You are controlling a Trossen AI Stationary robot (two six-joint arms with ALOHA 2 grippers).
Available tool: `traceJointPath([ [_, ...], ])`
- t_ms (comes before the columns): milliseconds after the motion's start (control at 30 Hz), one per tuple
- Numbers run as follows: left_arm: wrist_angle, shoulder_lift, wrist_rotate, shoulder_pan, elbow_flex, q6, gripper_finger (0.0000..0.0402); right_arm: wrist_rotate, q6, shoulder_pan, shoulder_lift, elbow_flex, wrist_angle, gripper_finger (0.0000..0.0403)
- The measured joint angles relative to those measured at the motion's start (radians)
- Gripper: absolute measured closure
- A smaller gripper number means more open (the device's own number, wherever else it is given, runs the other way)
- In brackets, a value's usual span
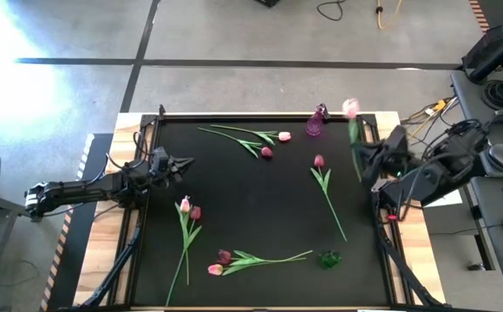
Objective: Sort flowers into vase by color
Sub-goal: Put the middle right pink tulip into the transparent pink vase
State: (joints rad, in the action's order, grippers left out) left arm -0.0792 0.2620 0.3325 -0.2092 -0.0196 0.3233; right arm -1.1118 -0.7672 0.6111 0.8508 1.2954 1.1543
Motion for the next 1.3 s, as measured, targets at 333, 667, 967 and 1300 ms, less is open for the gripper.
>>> traceJointPath([
  [333,0.0,0.017,0.0,0.0,0.0,-0.001,0.0402,0.319,0.377,-0.243,0.043,-0.029,-0.389,0.0394],
  [667,-0.01,0.016,-0.001,0.0,0.0,-0.027,0.0402,0.745,0.645,-0.701,0.233,-0.047,-0.758,0.0394],
  [967,-0.011,0.017,-0.001,0.0,0.0,-0.027,0.0402,0.764,0.861,-1.039,0.268,-0.092,-1.082,0.0394],
  [1300,-0.011,0.018,0.0,0.0,0.0,-0.027,0.0402,0.807,0.886,-1.248,0.26,-0.296,-1.385,0.0394],
])
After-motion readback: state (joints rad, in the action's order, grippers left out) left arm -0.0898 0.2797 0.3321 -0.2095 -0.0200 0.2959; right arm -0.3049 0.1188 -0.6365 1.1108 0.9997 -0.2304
